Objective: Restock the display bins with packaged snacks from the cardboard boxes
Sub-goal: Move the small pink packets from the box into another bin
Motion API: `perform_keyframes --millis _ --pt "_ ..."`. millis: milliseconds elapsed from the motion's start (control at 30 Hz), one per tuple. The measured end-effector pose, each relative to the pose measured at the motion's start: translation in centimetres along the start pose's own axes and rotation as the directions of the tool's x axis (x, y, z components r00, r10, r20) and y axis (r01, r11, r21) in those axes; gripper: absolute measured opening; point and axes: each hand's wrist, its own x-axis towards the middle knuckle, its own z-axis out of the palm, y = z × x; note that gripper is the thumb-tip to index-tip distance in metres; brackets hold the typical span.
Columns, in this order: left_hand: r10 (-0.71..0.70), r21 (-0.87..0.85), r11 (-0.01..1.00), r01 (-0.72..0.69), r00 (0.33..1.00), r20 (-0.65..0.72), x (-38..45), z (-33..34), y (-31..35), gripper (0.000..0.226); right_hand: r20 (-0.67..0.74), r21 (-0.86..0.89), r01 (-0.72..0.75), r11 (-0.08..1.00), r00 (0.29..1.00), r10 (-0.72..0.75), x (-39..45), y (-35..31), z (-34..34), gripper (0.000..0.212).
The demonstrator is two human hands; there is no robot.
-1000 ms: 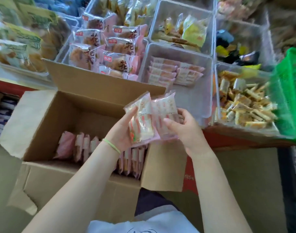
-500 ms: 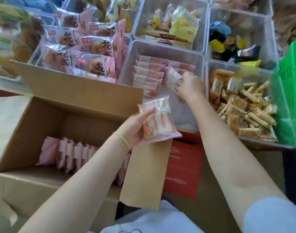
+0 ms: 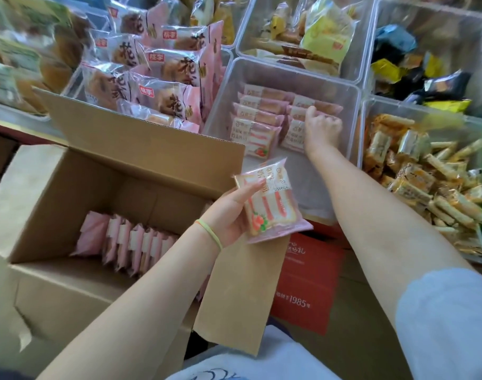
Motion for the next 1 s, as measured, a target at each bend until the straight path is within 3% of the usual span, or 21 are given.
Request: perform_keyframes --millis 133,200,267,333,367,433,500,600,667,733,767,833,900,1000 --pt "-0.004 -0.047 0.999 0.004 1.0 0.001 -0.5 0.3 0.1 0.031 0.05 0.14 -0.037 0.989 0.998 0.03 -0.9 0.2 -1.5 0.035" --pt "0.004 -0.121 0.993 -0.002 1.0 0.011 -0.6 0.5 0.0 0.032 0.081 0.335 -0.102 0.937 0.994 0.079 -2.3 0.6 -3.1 0.027" --pt "0.015 -0.214 0.977 -0.007 0.999 0.038 -0.7 1.2 -0.2 0.037 0.13 0.649 -0.127 0.75 0.99 0.055 -5.0 1.2 -5.0 0.015" --pt "0.031 -0.28 0.96 -0.016 0.998 0.05 -0.7 2.7 -0.5 0.039 0.333 0.874 -0.281 0.397 0.941 -0.066 -8.7 1.9 -8.0 0.039" --pt "0.052 -0.303 0.953 -0.034 0.997 0.05 -0.6 3.5 -0.5 0.04 0.419 0.882 -0.352 0.312 0.89 -0.179 -10.5 2.4 -9.4 0.047" --pt "0.135 -0.287 0.95 -0.12 0.99 0.034 -0.2 4.8 -0.5 0.041 0.449 0.877 -0.314 0.363 0.804 -0.389 -12.8 3.4 -11.2 0.049" --pt "0.22 -0.121 0.968 -0.219 0.976 -0.01 0.2 5.6 -0.1 0.038 0.425 0.881 -0.235 0.411 0.775 -0.467 -13.3 4.4 -11.4 0.038" --pt "0.312 0.328 0.914 -0.239 0.931 -0.191 0.4 5.5 0.4 0.037 0.351 0.894 -0.229 0.384 0.892 -0.285 -12.2 4.8 -11.0 0.036" --pt "0.474 0.622 0.745 -0.242 0.848 -0.237 0.4 4.4 0.3 0.025 0.264 0.871 -0.214 0.443 0.963 -0.054 -10.5 4.9 -10.2 0.044" --pt "0.616 0.865 0.457 -0.207 0.775 -0.14 0.0 2.8 0.0 0.014 0.161 0.782 -0.159 0.603 0.986 0.052 -8.9 4.5 -9.4 0.048" --pt "0.631 0.928 0.337 -0.16 0.769 -0.096 -0.2 2.1 -0.2 0.013 0.131 0.708 -0.128 0.695 0.99 0.049 -8.2 4.0 -9.0 0.047" --pt "0.594 0.973 0.211 -0.088 0.802 -0.056 -0.4 0.7 -0.6 0.019 0.131 0.474 -0.053 0.879 0.991 -0.01 -7.0 2.4 -8.0 0.041" --pt "0.554 0.978 0.188 -0.088 0.832 -0.032 -0.2 -0.1 -0.9 0.025 0.19 0.272 0.03 0.962 0.978 -0.084 -6.0 0.3 -6.9 0.038" --pt "0.545 0.974 0.198 -0.113 0.838 -0.013 0.1 -0.5 -1.0 0.026 0.218 0.083 0.082 0.993 0.971 -0.098 -4.2 -1.3 -4.3 0.037"
